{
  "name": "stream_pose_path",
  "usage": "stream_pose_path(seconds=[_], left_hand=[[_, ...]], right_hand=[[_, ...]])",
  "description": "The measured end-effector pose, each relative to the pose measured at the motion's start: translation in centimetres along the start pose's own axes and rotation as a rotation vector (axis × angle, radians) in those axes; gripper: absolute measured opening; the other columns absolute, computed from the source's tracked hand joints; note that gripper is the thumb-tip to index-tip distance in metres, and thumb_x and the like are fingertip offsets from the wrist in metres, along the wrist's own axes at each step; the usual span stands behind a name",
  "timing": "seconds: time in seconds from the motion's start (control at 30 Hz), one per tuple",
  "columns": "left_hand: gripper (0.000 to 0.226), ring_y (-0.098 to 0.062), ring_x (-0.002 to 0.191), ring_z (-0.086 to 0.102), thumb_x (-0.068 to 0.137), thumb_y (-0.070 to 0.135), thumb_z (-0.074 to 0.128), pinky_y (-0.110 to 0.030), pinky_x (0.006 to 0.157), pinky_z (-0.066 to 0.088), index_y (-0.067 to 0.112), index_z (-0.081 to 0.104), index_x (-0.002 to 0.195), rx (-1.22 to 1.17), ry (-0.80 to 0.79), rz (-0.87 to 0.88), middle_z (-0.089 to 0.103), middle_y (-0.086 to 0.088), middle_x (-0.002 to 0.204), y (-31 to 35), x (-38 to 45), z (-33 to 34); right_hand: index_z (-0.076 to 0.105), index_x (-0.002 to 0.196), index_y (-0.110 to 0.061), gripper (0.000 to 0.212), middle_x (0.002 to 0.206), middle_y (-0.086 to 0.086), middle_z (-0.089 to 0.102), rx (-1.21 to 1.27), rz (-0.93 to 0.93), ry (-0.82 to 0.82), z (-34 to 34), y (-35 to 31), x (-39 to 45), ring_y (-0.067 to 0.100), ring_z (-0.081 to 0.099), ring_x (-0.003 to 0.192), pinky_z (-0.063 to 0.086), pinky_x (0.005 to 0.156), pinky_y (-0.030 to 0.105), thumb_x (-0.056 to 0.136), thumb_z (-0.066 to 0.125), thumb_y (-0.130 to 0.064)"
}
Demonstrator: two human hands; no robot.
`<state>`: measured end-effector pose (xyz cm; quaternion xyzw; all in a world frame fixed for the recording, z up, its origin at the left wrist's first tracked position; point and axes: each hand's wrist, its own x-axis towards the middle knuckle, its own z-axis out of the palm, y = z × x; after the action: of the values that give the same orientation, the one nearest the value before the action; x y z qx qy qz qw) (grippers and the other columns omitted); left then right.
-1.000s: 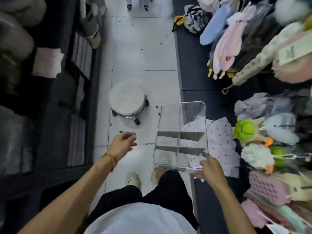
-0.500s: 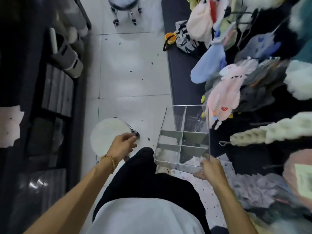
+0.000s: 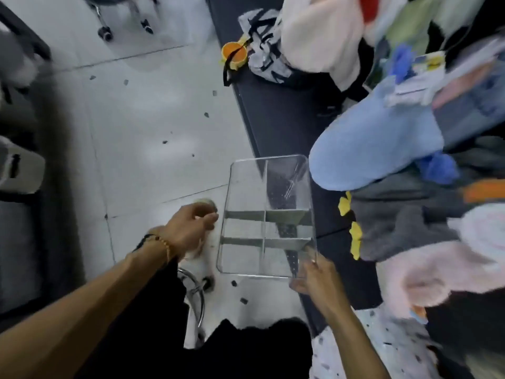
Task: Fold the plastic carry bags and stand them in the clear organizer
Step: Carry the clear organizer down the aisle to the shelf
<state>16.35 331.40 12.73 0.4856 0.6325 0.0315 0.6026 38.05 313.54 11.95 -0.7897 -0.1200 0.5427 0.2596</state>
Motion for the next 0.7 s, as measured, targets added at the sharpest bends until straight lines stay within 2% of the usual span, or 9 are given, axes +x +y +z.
stream_pose_path(seconds=[0.07,0.1,0.2,0.23,0.3,0.4,0.6,0.7], left_hand=[[0.011,-0.026,0.089,0.067,0.090,0.027,0.062,-0.045,0.083,0.054,0.022,0.068,0.099,0.056,-0.007,0.019,0.071,-0.005,0.094,0.1,5.4,0.8],[0.009,-0.023,0.091,0.067,0.091,0.027,0.061,-0.042,0.084,0.055,0.024,0.068,0.097,0.075,-0.022,0.037,0.071,-0.004,0.095,0.0,8.0,1.4],[0.011,-0.019,0.092,0.067,0.095,0.020,0.056,-0.036,0.085,0.053,0.021,0.065,0.100,0.112,-0.118,0.088,0.068,-0.004,0.103,-0.7,14.4,4.1],[0.012,-0.020,0.093,0.067,0.095,0.017,0.054,-0.036,0.085,0.053,0.018,0.064,0.102,0.107,-0.138,0.090,0.067,-0.005,0.105,-1.1,16.2,5.2],[0.014,-0.021,0.094,0.066,0.096,0.014,0.052,-0.036,0.085,0.052,0.013,0.063,0.105,0.098,-0.173,0.102,0.066,-0.007,0.105,-2.2,19.2,7.7],[0.015,-0.020,0.093,0.066,0.096,0.012,0.051,-0.034,0.082,0.052,0.011,0.061,0.107,0.103,-0.200,0.184,0.066,-0.005,0.102,-4.3,22.8,11.3],[0.016,-0.021,0.095,0.065,0.097,0.015,0.049,-0.034,0.082,0.051,0.015,0.062,0.107,0.130,-0.258,0.283,0.066,-0.005,0.104,-9.4,28.3,15.2],[0.018,-0.018,0.095,0.066,0.098,0.017,0.048,-0.032,0.082,0.052,0.017,0.062,0.110,0.139,-0.286,0.301,0.066,-0.001,0.105,-11.4,29.8,15.2]], right_hand=[[0.062,0.095,-0.014,0.021,0.079,0.005,0.044,0.153,0.038,0.041,2.0,1.4,4.9,0.022,0.052,0.071,0.059,0.073,0.044,0.090,0.047,0.000],[0.061,0.092,-0.012,0.022,0.079,0.006,0.044,0.204,0.051,0.073,2.9,2.2,7.2,0.019,0.051,0.069,0.060,0.070,0.042,0.090,0.044,0.002],[0.059,0.101,-0.012,0.024,0.088,0.003,0.057,0.266,0.081,0.234,5.3,4.5,13.2,0.016,0.064,0.072,0.060,0.065,0.034,0.092,0.040,-0.002],[0.058,0.104,-0.015,0.025,0.094,0.002,0.059,0.286,0.088,0.288,5.8,5.5,15.1,0.019,0.066,0.073,0.060,0.067,0.035,0.092,0.039,-0.004],[0.057,0.118,-0.021,0.033,0.103,0.005,0.062,0.299,0.107,0.370,6.5,7.5,18.6,0.023,0.069,0.077,0.058,0.078,0.045,0.092,0.038,-0.010],[0.041,0.142,-0.027,0.050,0.096,0.002,0.063,0.320,0.170,0.457,7.3,10.2,22.6,0.023,0.070,0.083,0.056,0.082,0.048,0.093,0.037,-0.021],[0.034,0.148,-0.021,0.051,0.135,0.007,0.048,0.576,0.090,0.588,8.7,11.9,29.8,0.020,0.070,0.073,0.057,0.084,0.042,0.097,0.037,-0.015],[0.035,0.146,-0.018,0.047,0.138,0.010,0.047,0.596,0.010,0.663,9.4,10.6,32.0,0.027,0.068,0.084,0.058,0.083,0.043,0.099,0.036,-0.018]])
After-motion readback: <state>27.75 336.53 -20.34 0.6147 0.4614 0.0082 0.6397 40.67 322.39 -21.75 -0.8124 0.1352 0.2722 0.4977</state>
